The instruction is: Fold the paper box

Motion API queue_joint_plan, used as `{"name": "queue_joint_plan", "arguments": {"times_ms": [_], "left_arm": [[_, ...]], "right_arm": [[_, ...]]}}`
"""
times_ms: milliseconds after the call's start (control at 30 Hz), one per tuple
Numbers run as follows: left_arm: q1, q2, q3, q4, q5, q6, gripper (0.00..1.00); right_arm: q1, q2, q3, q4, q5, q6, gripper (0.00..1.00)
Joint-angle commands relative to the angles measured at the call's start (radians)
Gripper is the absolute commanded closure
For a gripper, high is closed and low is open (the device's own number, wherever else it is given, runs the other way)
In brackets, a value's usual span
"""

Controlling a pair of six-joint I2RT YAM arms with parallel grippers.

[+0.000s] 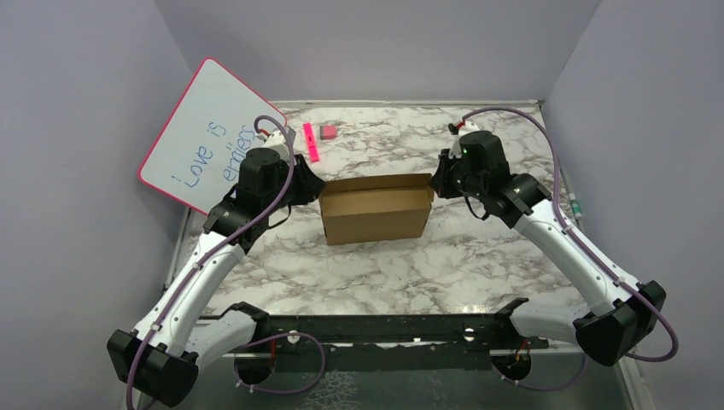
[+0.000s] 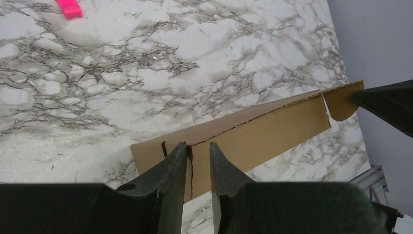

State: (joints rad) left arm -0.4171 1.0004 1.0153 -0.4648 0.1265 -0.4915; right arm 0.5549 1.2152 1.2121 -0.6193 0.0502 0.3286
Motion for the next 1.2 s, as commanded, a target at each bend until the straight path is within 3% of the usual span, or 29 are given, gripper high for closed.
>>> {"name": "queue_joint_plan", "arguments": {"times_ms": [0,467,1167], "left_arm": [[-0.033,-0.026,-0.050,0.106,-0.012,-0.105,0.76],[-0.069,-0.018,-0.092,0.147,-0.042,-0.117,0.76],[-0.071,-0.042,-0.117,0.128,-0.086,-0.044,0.76]], "right_arm": [[0.010,-0.028,-0.034,0.043,-0.012,0.072,0.99],[0.033,-0.048,-0.090,0.059,0.049,0.135,0.99],[0.054,-0.096,-0.122,0.073,0.081,0.037,0.99]]}}
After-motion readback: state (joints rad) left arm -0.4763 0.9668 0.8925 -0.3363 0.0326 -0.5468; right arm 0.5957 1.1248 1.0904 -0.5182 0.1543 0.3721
